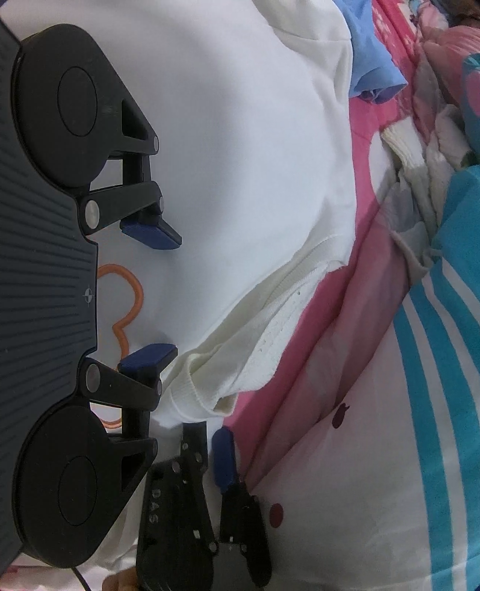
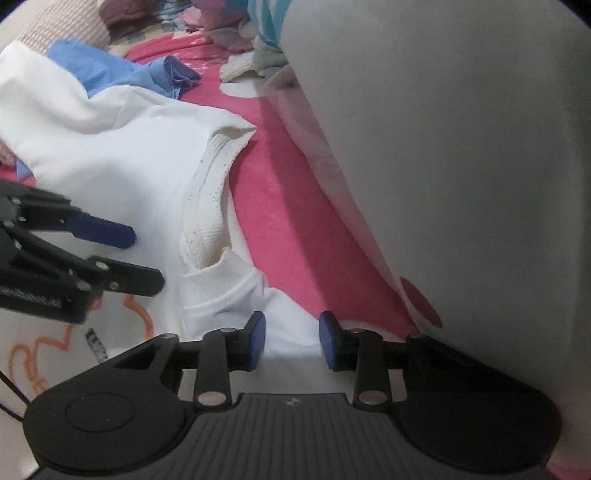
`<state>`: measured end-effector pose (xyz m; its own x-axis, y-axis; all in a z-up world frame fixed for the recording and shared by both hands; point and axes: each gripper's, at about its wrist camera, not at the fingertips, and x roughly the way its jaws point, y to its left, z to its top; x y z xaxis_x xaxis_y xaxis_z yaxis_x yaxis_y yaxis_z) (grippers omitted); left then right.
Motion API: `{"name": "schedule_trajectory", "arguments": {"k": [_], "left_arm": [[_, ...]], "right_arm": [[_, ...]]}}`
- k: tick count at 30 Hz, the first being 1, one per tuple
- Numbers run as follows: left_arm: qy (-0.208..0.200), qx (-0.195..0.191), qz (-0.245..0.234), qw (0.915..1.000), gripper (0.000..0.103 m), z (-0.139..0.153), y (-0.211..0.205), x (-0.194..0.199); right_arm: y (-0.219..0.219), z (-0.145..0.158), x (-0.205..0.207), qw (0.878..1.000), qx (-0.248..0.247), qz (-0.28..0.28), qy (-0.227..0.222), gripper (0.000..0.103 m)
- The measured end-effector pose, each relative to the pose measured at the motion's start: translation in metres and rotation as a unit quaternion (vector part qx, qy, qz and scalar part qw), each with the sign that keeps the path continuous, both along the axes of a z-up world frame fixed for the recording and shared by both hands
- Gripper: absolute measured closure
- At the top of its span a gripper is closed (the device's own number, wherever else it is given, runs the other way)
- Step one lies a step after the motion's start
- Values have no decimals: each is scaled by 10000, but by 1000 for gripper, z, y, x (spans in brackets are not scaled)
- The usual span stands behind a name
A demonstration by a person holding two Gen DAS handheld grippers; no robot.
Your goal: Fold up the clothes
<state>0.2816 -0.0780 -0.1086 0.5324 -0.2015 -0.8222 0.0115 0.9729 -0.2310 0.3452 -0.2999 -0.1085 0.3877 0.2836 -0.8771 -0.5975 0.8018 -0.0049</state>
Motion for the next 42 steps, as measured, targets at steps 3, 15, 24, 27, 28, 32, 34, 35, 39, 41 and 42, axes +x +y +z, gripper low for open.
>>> {"name": "schedule_trajectory", "arguments": {"k": [3, 15, 24, 27, 28, 32, 34, 35, 39, 41, 42], "left_arm": [[-16, 23, -3, 10000, 47, 0, -1, 0], [-189, 237, 89, 9995, 47, -3, -4, 13], [-498, 387, 367, 9973, 47, -7, 7, 45], [-617, 463, 366, 9963, 47, -9, 10, 53], [-652, 474, 369, 9961, 47, -10, 11, 56], [-767, 518, 352, 9951, 47, -12, 15, 67], [-808, 558, 343, 9946, 47, -14, 16, 75], [-824, 572, 337, 9944, 46, -15, 16, 78], [-912, 692, 263, 9931, 44, -18, 15, 87], [-923, 717, 262, 9928, 43, -19, 14, 90], [-913, 702, 284, 9929, 43, -19, 15, 91]], "right_arm": [[8, 5, -8, 9994, -163, 46, -295, 100], [29, -10, -39, 9399, -1740, -1615, -2455, 102], [13, -25, -19, 9291, -1711, -2699, -1859, 97], [4, -14, -28, 9367, -1296, -2710, -1796, 94], [2, -11, -31, 9389, -1157, -2713, -1774, 94], [-10, 4, -44, 9456, -600, -2718, -1682, 93], [-11, 6, -45, 9520, -353, -2605, -1571, 93], [-10, 5, -43, 9560, -235, -2521, -1482, 93], [-3, -10, -12, 9639, 248, -2472, -959, 92], [-4, -22, 3, 9614, 393, -2599, -812, 93], [-3, -26, 10, 9598, 461, -2665, -751, 93]]}}
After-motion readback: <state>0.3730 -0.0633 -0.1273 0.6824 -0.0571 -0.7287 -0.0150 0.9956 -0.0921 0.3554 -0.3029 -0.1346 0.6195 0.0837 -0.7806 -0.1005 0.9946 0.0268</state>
